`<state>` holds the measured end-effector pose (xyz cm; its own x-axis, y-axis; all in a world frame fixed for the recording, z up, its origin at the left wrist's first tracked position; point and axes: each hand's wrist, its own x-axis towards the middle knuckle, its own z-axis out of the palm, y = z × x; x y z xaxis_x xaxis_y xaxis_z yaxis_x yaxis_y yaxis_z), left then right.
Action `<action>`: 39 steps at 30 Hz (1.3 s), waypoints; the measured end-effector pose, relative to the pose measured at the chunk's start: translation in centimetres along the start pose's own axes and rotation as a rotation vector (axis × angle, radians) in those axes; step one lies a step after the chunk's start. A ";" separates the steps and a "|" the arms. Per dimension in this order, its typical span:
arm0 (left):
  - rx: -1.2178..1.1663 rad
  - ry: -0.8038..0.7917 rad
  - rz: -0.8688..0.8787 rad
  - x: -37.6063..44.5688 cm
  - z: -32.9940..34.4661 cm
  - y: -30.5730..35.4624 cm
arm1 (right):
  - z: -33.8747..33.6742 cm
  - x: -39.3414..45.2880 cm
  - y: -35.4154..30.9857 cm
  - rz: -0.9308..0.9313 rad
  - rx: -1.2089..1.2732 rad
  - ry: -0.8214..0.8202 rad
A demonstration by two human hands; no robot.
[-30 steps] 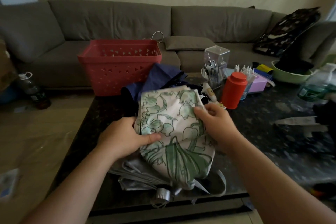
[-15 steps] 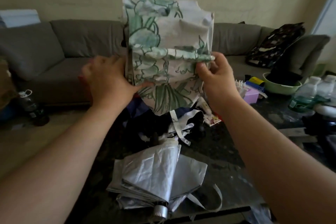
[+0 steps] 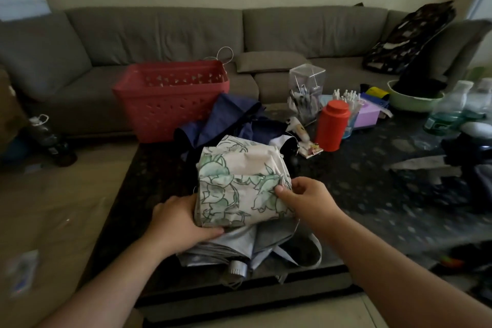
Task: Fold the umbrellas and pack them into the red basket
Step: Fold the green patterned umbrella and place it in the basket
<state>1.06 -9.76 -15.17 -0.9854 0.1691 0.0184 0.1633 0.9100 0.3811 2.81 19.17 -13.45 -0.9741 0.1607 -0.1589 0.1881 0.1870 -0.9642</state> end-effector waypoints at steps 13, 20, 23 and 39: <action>-0.104 0.356 0.358 -2.2 -4.9 4.4 | -0.2 -1.8 0.6 -0.294 -0.314 0.175; -0.080 0.233 0.319 -0.7 -3.6 3.4 | 0.5 -2.8 0.0 -0.673 -0.602 0.048; -0.034 0.219 0.307 -0.7 -3.9 2.6 | -0.3 -2.3 -0.1 -0.651 -0.660 0.080; -0.913 0.153 0.086 -2.5 -3.1 2.7 | 0.6 -3.9 -1.4 -0.449 -0.590 0.128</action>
<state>3.84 -8.96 -11.30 -0.9778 0.1113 0.1773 0.1993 0.2354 0.9513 6.28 17.65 -11.62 -0.9577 0.0514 0.2831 -0.1525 0.7436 -0.6510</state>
